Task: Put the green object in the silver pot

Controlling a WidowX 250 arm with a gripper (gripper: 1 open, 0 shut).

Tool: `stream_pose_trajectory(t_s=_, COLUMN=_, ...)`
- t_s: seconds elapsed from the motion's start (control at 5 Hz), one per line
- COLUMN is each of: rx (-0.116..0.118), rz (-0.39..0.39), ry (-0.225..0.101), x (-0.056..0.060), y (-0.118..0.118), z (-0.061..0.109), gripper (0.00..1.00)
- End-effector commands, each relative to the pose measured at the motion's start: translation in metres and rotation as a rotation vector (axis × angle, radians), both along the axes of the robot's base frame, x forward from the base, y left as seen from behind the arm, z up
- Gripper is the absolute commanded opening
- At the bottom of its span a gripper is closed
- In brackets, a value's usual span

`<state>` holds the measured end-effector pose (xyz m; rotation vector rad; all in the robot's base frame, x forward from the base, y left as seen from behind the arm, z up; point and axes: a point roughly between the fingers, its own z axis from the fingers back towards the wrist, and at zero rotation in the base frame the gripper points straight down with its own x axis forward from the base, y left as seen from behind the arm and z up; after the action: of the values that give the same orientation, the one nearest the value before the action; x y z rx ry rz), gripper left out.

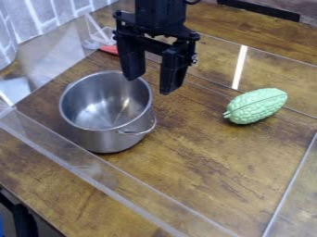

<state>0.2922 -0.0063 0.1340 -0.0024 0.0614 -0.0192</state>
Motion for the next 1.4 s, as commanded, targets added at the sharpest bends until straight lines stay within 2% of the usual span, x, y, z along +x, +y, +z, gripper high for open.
stream_pose_trajectory(t_s=0.0, rx=-0.002, rz=0.004, ry=0.035, x=-0.002, y=-0.001, z=-0.012, gripper=1.0)
stream_pose_trajectory(t_s=0.4, rx=0.016, rz=-0.125, ry=-0.012, x=0.035, y=-0.06, z=-0.001, gripper=1.0)
stream_pose_trajectory(t_s=0.6, rx=0.03, rz=-0.158, ry=-0.044, x=0.052, y=-0.083, z=0.001, gripper=1.0)
stream_pose_trajectory(t_s=0.8, rx=0.042, rz=-0.158, ry=-0.065, x=0.066, y=-0.09, z=-0.001, gripper=1.0)
stream_pose_trajectory(t_s=1.2, rx=0.066, rz=-0.147, ry=-0.067, x=0.083, y=-0.092, z=-0.011, gripper=1.0)
